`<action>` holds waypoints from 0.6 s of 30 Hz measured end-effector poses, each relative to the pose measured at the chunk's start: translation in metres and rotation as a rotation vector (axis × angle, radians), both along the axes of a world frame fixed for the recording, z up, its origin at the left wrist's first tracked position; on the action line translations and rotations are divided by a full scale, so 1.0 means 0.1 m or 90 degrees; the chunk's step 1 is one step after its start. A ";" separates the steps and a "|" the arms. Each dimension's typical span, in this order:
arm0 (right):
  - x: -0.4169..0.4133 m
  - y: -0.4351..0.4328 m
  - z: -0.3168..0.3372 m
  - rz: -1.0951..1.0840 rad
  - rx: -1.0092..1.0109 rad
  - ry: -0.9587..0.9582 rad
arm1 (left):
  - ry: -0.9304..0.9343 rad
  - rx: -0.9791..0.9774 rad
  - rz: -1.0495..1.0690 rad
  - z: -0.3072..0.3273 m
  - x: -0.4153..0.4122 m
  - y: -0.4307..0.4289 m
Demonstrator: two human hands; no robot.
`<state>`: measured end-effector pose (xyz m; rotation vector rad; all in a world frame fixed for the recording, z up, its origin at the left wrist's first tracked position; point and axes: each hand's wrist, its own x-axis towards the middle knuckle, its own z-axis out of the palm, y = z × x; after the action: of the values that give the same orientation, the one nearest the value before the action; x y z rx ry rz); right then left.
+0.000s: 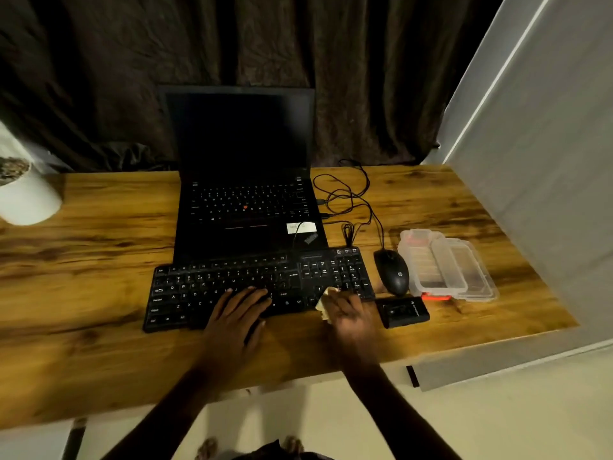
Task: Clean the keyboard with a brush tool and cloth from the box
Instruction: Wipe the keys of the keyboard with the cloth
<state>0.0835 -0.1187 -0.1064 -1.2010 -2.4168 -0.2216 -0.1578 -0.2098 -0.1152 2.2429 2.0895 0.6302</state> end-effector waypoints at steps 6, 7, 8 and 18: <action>0.38 0.19 0.02 -0.010 -0.019 -0.006 | -0.001 -0.005 0.007 -0.02 -0.01 -0.02; 0.44 0.19 0.03 -0.027 -0.025 0.003 | 0.001 -0.006 0.008 -0.02 0.00 -0.02; 0.47 0.19 0.05 -0.046 -0.034 0.009 | 0.001 -0.006 0.009 -0.02 0.00 -0.02; 0.41 0.17 0.06 -0.026 -0.068 -0.042 | 0.009 -0.007 0.014 -0.04 0.00 -0.01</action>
<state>0.1242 -0.1014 -0.1008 -1.3098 -2.4902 -0.1489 -0.1582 -0.2103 -0.1189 2.2273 2.1222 0.6046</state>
